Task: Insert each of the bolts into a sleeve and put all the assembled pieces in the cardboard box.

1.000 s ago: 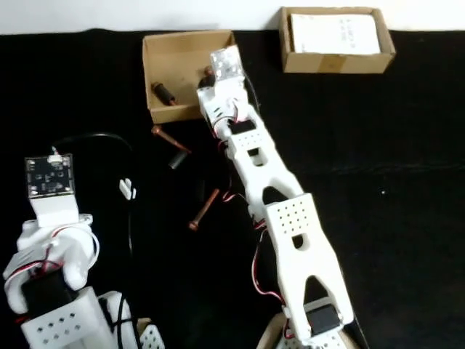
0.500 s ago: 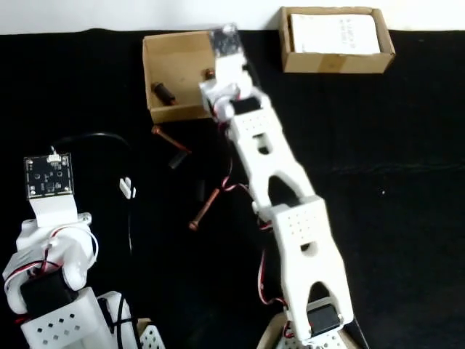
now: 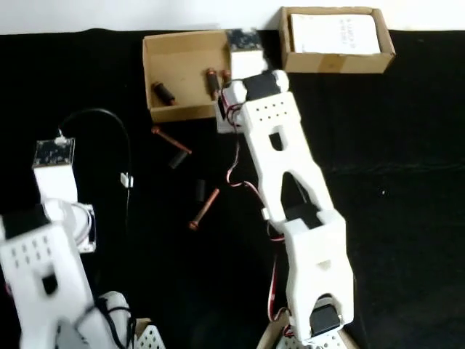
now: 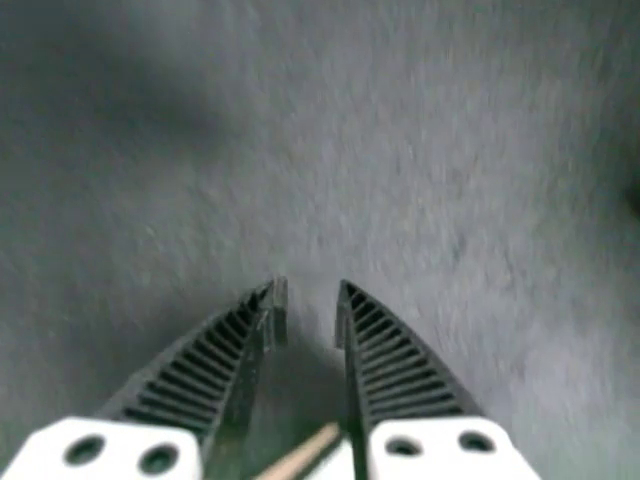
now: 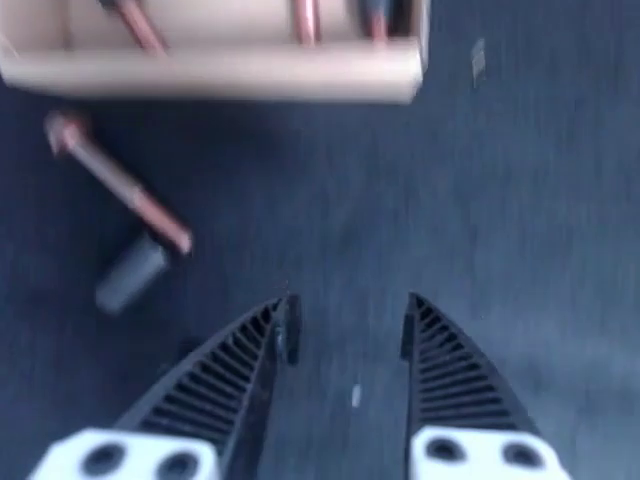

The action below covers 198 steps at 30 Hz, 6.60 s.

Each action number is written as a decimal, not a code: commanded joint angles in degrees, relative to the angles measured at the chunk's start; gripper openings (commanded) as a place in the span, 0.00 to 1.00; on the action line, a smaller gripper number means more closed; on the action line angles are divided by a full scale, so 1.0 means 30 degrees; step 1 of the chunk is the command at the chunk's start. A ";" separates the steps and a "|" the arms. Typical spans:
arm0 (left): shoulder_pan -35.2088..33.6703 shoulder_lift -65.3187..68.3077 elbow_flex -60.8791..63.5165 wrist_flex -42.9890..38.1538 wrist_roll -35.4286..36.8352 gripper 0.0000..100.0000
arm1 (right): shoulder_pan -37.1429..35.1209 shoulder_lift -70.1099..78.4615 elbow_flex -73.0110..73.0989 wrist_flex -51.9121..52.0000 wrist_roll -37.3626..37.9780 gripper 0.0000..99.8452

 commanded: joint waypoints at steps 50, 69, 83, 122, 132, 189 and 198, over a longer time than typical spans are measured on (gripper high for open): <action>-0.0161 0.6930 -0.3326 0.1084 0.0000 0.10 | -0.5114 0.5026 -0.4703 0.2476 -0.6095 0.16; -0.0190 0.6989 -0.3238 0.1084 0.0000 0.10 | -0.5436 0.5026 0.0689 -0.1480 -0.6271 0.16; -0.0190 0.6989 -0.3297 0.1084 0.0000 0.10 | -0.6227 0.5026 0.2593 -0.3414 -0.6154 0.16; 0.9128 2.1114 -2.3546 0.3956 1.4799 0.21 | 0.6579 -0.4352 0.3531 0.3560 -0.3458 0.01; 0.9685 2.6828 -2.9788 0.3868 1.9106 0.21 | 0.7429 -0.4440 0.7136 0.1919 -0.3516 0.01; 1.0125 3.6879 -4.3619 0.3458 1.7788 0.01 | 0.6315 -0.4527 1.9795 -1.3348 -0.3458 0.01; 1.2733 3.3509 -4.7253 0.4894 1.1868 0.01 | 0.6579 -0.7165 2.0059 -1.3055 -0.1407 0.01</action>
